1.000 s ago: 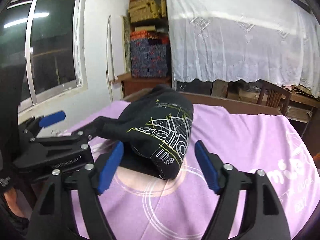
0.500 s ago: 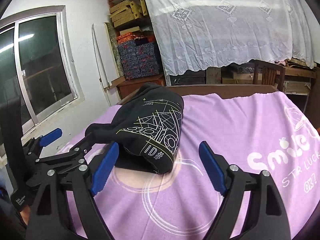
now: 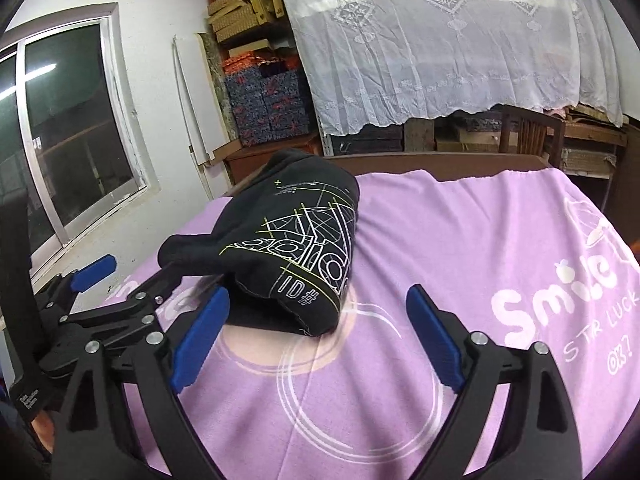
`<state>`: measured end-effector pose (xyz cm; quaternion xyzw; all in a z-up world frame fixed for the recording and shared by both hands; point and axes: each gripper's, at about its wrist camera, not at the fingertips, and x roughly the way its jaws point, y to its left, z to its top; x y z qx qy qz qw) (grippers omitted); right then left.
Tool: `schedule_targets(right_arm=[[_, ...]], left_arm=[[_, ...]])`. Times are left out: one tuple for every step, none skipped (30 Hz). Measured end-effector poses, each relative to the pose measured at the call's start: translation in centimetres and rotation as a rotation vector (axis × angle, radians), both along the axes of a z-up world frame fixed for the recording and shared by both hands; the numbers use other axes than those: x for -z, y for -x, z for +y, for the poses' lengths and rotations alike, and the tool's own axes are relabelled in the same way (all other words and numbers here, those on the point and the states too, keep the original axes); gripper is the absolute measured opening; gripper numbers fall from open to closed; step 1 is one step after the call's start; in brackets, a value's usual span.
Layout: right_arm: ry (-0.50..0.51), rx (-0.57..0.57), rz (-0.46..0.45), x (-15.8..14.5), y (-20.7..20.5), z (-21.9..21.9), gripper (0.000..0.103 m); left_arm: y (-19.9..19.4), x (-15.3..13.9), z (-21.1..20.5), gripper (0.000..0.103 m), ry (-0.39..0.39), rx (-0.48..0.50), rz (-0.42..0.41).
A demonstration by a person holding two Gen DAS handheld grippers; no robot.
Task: Fold large clothes
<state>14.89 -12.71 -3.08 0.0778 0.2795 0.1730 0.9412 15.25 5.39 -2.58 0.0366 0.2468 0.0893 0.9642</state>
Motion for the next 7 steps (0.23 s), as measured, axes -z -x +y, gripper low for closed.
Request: schedule_targets(right_arm=[[-0.002, 0.004, 0.004, 0.06, -0.08, -0.09, 0.088], [-0.003, 0.006, 0.008, 0.13, -0.15, -0.14, 0.088], [-0.005, 0.007, 0.012, 0.17, -0.2, -0.16, 0.088], [-0.008, 0.008, 0.016, 0.23, -0.25, -0.22, 0.088], [-0.011, 0.009, 0.02, 0.28, -0.3, -0.25, 0.089], [-0.012, 0.009, 0.021, 0.28, -0.33, -0.25, 0.089], [-0.013, 0.01, 0.022, 0.29, -0.33, -0.26, 0.089]], left_arm=[[0.09, -0.01, -0.1, 0.099, -0.022, -0.02, -0.006], [0.17, -0.07, -0.16, 0.099, -0.03, -0.022, -0.011], [0.25, -0.14, -0.19, 0.099, -0.028, -0.016, -0.013], [0.31, -0.2, -0.17, 0.099, -0.025, -0.011, -0.016], [0.41, -0.27, -0.12, 0.099, -0.021, -0.01, -0.02], [0.49, -0.32, -0.03, 0.099, -0.02, -0.013, -0.024], [0.54, -0.38, 0.01, 0.099, -0.019, -0.016, -0.026]])
